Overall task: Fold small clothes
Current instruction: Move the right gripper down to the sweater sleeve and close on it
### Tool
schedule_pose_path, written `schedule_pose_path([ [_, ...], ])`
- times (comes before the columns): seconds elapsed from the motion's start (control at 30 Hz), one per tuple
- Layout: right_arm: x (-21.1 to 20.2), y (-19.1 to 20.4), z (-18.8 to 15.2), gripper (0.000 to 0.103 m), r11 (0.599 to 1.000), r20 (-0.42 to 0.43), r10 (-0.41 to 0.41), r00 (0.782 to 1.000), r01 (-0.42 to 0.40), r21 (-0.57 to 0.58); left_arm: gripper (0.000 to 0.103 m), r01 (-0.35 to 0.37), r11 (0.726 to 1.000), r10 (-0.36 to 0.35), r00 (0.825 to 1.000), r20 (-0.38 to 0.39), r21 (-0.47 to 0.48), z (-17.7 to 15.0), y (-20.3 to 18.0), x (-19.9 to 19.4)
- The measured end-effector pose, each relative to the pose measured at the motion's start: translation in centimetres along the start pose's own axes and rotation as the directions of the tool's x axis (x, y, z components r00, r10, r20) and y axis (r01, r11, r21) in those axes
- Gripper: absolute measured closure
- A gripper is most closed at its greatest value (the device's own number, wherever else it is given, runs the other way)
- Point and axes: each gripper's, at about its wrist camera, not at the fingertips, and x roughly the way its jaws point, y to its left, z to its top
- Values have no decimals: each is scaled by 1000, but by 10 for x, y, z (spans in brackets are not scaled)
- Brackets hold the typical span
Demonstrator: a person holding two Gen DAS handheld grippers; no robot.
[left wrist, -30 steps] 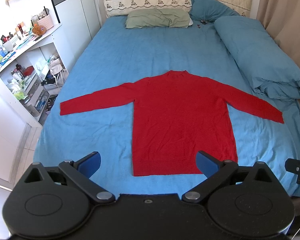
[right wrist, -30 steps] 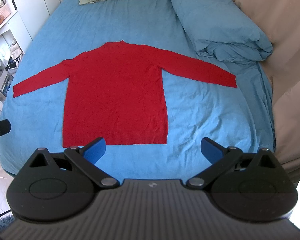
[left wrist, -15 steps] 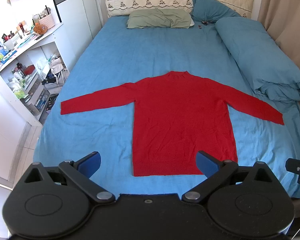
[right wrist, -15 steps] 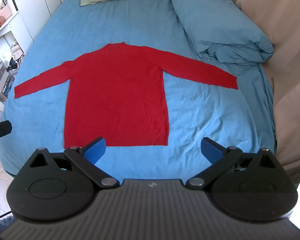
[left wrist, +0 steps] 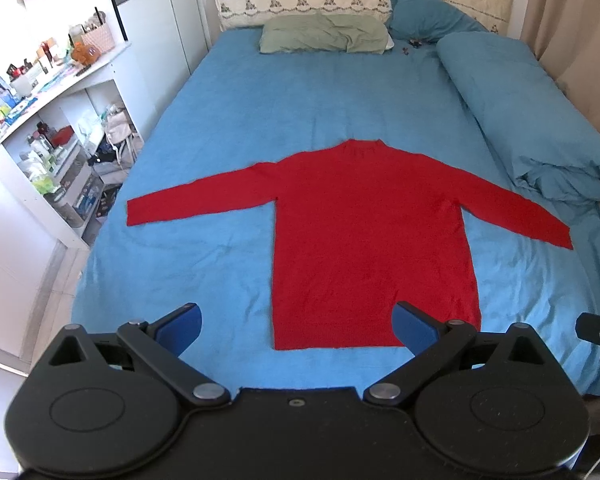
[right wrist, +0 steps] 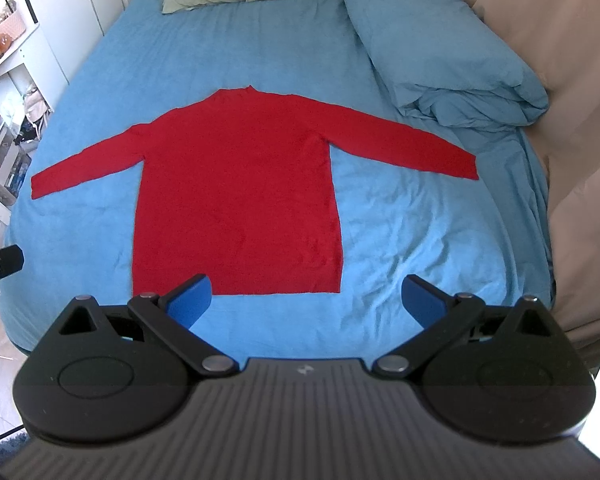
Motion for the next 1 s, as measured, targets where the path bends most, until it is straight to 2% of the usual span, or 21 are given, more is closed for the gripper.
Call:
schedule_pose_path([
  [0.1, -1, -1, 3, 0, 1000, -6, 15, 1000, -15, 23, 0, 11, 1000, -11, 1000, -4, 7, 10, 2, -1],
  [0.23, -2, -10, 15, 0, 995, -3, 33, 999, -32, 94, 0, 48, 999, -48, 998, 32, 20, 34, -4, 3],
  [0.37, 3, -30, 35, 0, 988, 22, 20, 1000, -23, 152, 0, 77, 995, -81, 994, 72, 60, 69, -31, 16],
  [0.53, 30, -73, 73, 0, 975, 51, -19, 999, 7, 223, 0, 125, 990, -131, 987, 96, 57, 113, -75, 42],
  [0.67, 76, -122, 109, 0, 958, 52, -34, 998, 17, 286, 0, 98, 991, -107, 989, 102, 88, 149, -125, 79],
  [0.73, 104, -148, 127, 0, 952, 55, -42, 998, 23, 306, 0, 110, 989, -117, 990, 80, 95, 165, -148, 104],
  [0.9, 193, -207, 171, 0, 931, 44, -70, 997, 50, 362, 0, 84, 995, -86, 996, 17, 59, 195, -201, 194],
  [1.0, 253, -232, 186, 0, 925, 44, -71, 997, 49, 376, 0, 60, 998, -60, 998, -11, 21, 208, -228, 252],
])
